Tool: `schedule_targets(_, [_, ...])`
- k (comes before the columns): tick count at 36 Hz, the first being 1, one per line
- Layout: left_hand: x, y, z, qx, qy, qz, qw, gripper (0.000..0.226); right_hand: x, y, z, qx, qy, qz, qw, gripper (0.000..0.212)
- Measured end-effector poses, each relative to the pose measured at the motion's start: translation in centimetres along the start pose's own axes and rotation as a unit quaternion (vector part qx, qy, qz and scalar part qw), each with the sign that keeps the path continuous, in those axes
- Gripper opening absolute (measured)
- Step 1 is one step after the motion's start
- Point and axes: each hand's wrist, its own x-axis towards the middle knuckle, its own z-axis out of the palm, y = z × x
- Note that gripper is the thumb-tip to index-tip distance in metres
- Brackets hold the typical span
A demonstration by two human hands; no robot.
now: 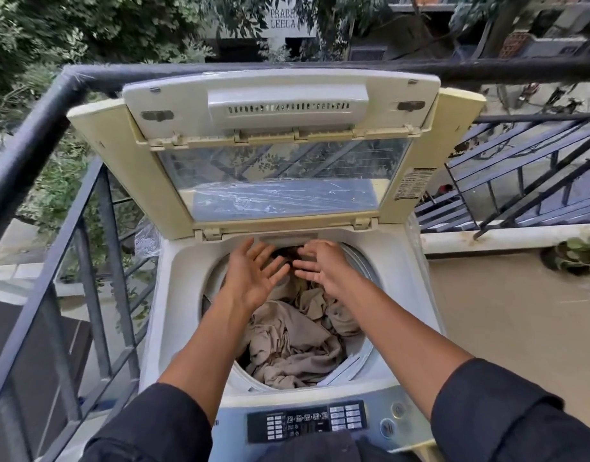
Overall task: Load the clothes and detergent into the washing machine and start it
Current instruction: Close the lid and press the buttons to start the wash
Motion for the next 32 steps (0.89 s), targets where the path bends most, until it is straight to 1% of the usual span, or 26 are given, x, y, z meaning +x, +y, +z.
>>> schedule_targets(2, [-0.5, -0.3, 0.0, 0.034, 0.023, -0.002, 0.999, 0.051, -0.6, -0.1, 0.0, -0.028, 0.004, 0.003, 1.0, 0.016])
schedule_targets(4, [-1.2, -0.5, 0.2, 0.068, 0.037, 0.0, 0.997, 0.043, -1.3, -0.2, 0.0, -0.048, 0.002, -0.002, 0.999, 0.015])
schedule_targets(6, [-2.0, -0.6, 0.5, 0.091, 0.031, 0.012, 0.995, 0.035, -2.0, -0.4, -0.2, -0.061, 0.001, -0.017, 0.998, 0.012])
schedule_targets(9, [-3.3, -0.3, 0.9, 0.126, 0.022, 0.049, 0.991, 0.036, -3.4, -1.1, -0.3, -0.085, 0.013, -0.061, 0.994, 0.022])
schedule_targets(11, [-4.5, 0.0, 1.5, 0.155, 0.026, 0.09, 0.983, 0.037, -4.4, -1.8, -0.3, -0.108, 0.018, -0.101, 0.989, 0.016])
schedule_targets(12, [-5.2, 0.2, 1.9, 0.174, 0.031, 0.121, 0.977, 0.035, -4.9, -2.2, -0.2, -0.125, 0.021, -0.123, 0.984, 0.013])
schedule_targets(14, [-6.4, 0.8, 2.9, 0.222, 0.046, 0.195, 0.954, 0.028, -6.1, -3.0, 0.0, -0.168, 0.034, -0.183, 0.968, 0.015])
schedule_targets(15, [-7.1, 1.1, 3.5, 0.248, 0.051, 0.234, 0.939, 0.028, -6.7, -3.5, 0.1, -0.194, 0.045, -0.221, 0.955, 0.018])
schedule_targets(17, [-8.3, 1.8, 4.7, 0.306, 0.05, 0.317, 0.896, 0.037, -8.2, -4.8, 0.5, -0.249, 0.072, -0.305, 0.917, 0.027])
schedule_targets(18, [-9.0, 2.1, 5.3, 0.338, 0.049, 0.362, 0.867, 0.039, -9.1, -5.5, 0.8, -0.272, 0.087, -0.346, 0.894, 0.028])
schedule_targets(21, [-10.6, 3.5, 7.1, 0.412, 0.06, 0.488, 0.767, 0.031, -11.4, -7.5, 1.6, -0.334, 0.137, -0.471, 0.805, 0.028])
schedule_targets(25, [-12.1, 6.4, 9.8, 0.472, 0.077, 0.619, 0.623, 0.025, -12.7, -10.6, 2.6, -0.384, 0.2, -0.593, 0.679, 0.03])
schedule_targets(27, [-12.4, 7.8, 10.8, 0.495, 0.094, 0.664, 0.552, 0.023, -12.8, -12.1, 3.0, -0.4, 0.234, -0.637, 0.616, 0.032])
schedule_targets(29, [-12.4, 9.0, 11.7, 0.51, 0.109, 0.692, 0.499, 0.024, -12.5, -13.5, 3.4, -0.417, 0.275, -0.658, 0.564, 0.034])
schedule_targets(30, [-12.3, 9.5, 12.1, 0.521, 0.118, 0.698, 0.477, 0.026, -12.3, -14.1, 3.5, -0.429, 0.292, -0.657, 0.546, 0.035])
schedule_targets(32, [-11.9, 10.5, 12.8, 0.556, 0.128, 0.694, 0.439, 0.031, -11.8, -15.2, 3.8, -0.464, 0.305, -0.645, 0.525, 0.038])
